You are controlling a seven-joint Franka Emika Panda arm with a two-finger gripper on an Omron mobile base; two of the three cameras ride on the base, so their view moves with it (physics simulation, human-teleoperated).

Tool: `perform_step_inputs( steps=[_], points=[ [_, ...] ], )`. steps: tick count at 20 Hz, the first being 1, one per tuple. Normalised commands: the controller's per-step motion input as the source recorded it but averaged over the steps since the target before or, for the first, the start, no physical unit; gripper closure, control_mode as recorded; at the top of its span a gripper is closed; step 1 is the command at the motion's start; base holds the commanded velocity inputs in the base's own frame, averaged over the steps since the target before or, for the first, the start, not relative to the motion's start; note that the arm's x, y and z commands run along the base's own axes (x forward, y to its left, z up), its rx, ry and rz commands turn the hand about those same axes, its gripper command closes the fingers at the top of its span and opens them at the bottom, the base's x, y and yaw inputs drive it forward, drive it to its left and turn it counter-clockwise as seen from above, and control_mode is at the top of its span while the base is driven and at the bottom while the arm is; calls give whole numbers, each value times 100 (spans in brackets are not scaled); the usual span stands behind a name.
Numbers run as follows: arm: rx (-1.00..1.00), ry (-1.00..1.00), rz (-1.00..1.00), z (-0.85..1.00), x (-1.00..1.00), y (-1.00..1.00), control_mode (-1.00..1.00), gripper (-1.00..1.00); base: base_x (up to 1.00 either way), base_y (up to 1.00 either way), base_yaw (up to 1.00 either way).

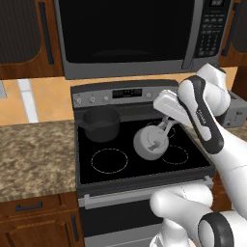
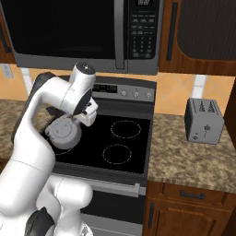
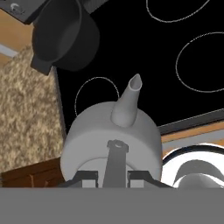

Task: Pick the kettle from the counter and place it on a stove burner. Then turn the burner on.

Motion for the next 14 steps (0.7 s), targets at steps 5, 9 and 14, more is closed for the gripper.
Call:
perform_step_inputs(
  steps=[5,9,14],
  points=[
    [-8,13,-2,5,33,-61,-100,100,0,0,0],
    [-11,16,-16,0,16,-33,-100,100,0,0,0],
    [-3,3,-19,-9,1,-24,-100,100,0,0,0]
  ],
)
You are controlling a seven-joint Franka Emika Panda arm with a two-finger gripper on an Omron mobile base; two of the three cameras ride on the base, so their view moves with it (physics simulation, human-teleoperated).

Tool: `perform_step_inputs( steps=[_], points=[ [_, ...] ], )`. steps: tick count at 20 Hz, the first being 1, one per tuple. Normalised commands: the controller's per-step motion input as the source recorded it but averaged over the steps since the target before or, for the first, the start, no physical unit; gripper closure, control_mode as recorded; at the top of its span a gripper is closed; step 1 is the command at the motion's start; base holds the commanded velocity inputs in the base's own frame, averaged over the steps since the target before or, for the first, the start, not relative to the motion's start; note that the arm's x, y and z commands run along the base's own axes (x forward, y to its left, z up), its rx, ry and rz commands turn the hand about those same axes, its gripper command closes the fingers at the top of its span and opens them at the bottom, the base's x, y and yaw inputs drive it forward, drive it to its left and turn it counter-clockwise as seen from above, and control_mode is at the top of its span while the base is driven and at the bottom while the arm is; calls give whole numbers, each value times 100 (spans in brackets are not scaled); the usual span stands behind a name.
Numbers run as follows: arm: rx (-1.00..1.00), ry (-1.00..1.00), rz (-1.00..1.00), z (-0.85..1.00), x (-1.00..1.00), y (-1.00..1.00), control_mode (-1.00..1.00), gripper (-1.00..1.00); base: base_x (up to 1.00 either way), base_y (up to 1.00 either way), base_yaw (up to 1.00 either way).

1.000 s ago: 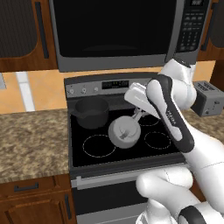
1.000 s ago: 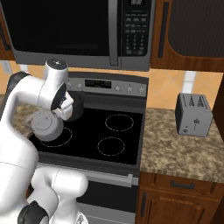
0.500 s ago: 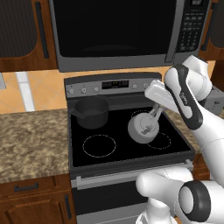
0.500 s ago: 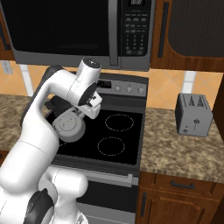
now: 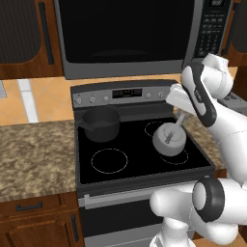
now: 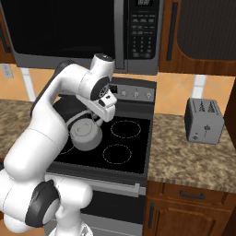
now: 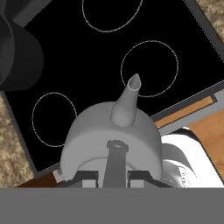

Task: Pick the kettle from the counter and place it on a stove burner. Then turn the burner on.

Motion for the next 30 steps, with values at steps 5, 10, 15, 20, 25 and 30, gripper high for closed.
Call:
perform_step_inputs(
  steps=[5,10,15,20,25,30],
  points=[
    [0,-2,-18,-28,3,-22,-100,100,0,0,0],
    [0,0,-21,-16,40,-14,-100,100,0,0,0],
    [1,1,-21,-11,32,-27,-100,100,0,0,0],
    [0,7,-13,-30,0,-27,-100,100,0,0,0],
    [0,0,-13,-33,10,-27,-100,100,0,0,0],
    [3,0,-15,-13,22,-28,-100,100,0,0,0]
  ],
)
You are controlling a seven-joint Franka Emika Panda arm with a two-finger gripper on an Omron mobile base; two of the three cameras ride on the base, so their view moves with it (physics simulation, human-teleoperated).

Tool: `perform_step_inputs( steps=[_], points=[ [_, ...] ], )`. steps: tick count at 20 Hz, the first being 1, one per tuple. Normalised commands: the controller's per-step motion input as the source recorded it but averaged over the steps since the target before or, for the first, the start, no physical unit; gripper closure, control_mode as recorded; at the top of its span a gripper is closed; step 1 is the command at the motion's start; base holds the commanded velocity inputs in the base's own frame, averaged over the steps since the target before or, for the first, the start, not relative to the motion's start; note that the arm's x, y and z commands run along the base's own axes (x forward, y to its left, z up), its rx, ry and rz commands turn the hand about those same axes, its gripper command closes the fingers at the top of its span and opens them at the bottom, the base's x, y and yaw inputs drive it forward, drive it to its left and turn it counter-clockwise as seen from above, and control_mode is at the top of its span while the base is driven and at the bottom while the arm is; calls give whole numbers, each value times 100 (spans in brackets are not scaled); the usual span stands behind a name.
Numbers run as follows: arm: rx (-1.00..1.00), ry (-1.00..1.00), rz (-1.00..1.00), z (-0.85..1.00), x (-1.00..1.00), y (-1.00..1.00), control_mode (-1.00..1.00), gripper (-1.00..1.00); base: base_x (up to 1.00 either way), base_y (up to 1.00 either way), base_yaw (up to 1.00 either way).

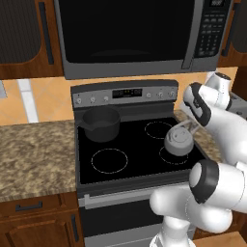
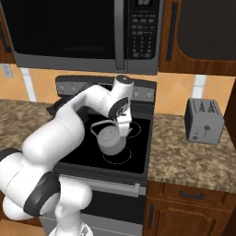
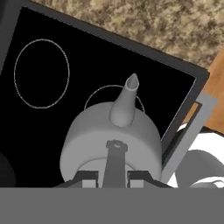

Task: Pick the kettle from the counter and place it on a stove burner. Then turn the burner on.

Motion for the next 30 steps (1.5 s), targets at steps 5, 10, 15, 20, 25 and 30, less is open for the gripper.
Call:
perform_step_inputs(
  steps=[5,10,15,20,25,30],
  points=[
    [3,1,-13,-23,4,-18,-100,100,0,0,0],
    [5,8,-9,-23,0,-5,-100,100,0,0,0],
    [7,5,-4,-12,0,0,-100,100,0,0,0],
    [5,1,-1,-9,2,0,-100,100,0,0,0],
    [2,1,-1,-26,3,0,-100,100,0,0,0],
    [1,3,0,-25,6,-2,-100,100,0,0,0]
  ],
)
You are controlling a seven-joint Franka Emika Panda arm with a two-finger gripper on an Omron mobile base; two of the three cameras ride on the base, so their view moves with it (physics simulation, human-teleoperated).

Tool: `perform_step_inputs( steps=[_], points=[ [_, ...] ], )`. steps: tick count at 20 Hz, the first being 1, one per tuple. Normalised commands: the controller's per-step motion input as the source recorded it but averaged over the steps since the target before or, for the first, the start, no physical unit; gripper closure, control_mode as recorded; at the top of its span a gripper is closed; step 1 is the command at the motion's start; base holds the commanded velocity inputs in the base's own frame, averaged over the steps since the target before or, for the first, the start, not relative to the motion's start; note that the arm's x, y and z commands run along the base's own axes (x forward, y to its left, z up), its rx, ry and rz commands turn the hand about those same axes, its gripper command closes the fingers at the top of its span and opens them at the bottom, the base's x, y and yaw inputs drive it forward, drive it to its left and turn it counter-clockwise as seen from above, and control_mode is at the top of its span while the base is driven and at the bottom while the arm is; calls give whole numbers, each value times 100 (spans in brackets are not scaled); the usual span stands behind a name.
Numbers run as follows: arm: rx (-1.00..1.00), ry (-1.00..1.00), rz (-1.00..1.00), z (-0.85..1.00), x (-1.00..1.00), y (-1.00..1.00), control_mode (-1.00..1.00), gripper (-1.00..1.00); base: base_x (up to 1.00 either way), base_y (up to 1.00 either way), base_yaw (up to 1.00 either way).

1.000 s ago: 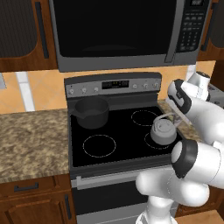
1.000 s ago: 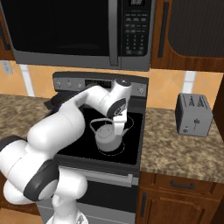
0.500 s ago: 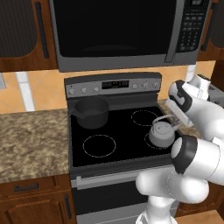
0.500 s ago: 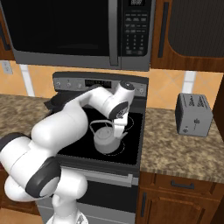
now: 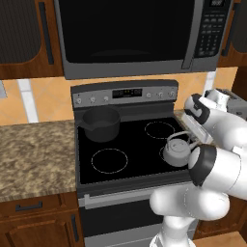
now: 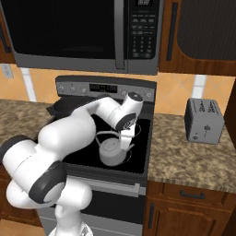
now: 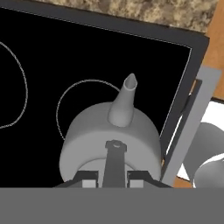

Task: Pick the kettle from the counter and place it on a stove burner. Then turn the burner on.

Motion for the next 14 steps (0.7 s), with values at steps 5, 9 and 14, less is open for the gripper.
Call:
perform_step_inputs(
  steps=[5,9,14],
  points=[
    [0,0,-1,-9,10,-3,-100,100,0,0,0],
    [3,0,-4,0,41,-15,-100,100,0,0,0],
    [5,0,-4,0,42,-20,-100,100,0,0,0]
  ],
)
